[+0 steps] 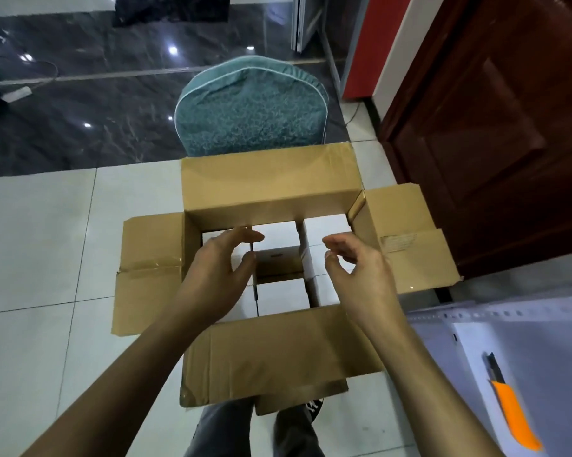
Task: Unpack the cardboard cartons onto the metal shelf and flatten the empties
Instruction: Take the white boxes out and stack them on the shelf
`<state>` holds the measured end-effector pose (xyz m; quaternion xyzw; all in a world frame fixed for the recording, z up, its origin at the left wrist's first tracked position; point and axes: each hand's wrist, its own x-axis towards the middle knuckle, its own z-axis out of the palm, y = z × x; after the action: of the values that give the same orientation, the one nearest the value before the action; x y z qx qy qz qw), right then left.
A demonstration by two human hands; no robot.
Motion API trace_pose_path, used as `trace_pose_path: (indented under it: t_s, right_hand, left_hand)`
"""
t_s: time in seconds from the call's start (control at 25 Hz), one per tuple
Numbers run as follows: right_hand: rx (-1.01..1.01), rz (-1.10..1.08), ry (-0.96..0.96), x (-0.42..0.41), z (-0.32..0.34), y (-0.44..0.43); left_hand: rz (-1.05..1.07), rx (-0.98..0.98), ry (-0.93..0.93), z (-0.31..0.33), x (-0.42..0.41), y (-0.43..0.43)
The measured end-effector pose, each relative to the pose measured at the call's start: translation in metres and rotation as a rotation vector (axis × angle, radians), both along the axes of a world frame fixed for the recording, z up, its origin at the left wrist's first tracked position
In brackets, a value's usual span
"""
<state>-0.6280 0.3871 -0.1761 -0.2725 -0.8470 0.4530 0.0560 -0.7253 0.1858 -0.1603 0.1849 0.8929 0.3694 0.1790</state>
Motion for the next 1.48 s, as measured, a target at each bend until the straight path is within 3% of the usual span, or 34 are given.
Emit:
trace_pose_path:
  t_s: [0.52,0.96,1.48]
  right_hand:
    - [0.023,0.129,-0.216,-0.033,-0.124,-0.028]
    - [0.083,0.18,-0.318,-0.088,-0.199,-0.02]
    - [0.529,0.443,-0.325,-0.17,-0.28,-0.017]
  left_hand:
    - [0.055,-0.156,-0.112,-0.124,-0.019,-0.041]
    - [-0.057,-0.336,-0.118,-0.232,-0.056,-0.03]
    - [-0.153,-0.531,-0.113,-0.283,-0.066,-0.031]
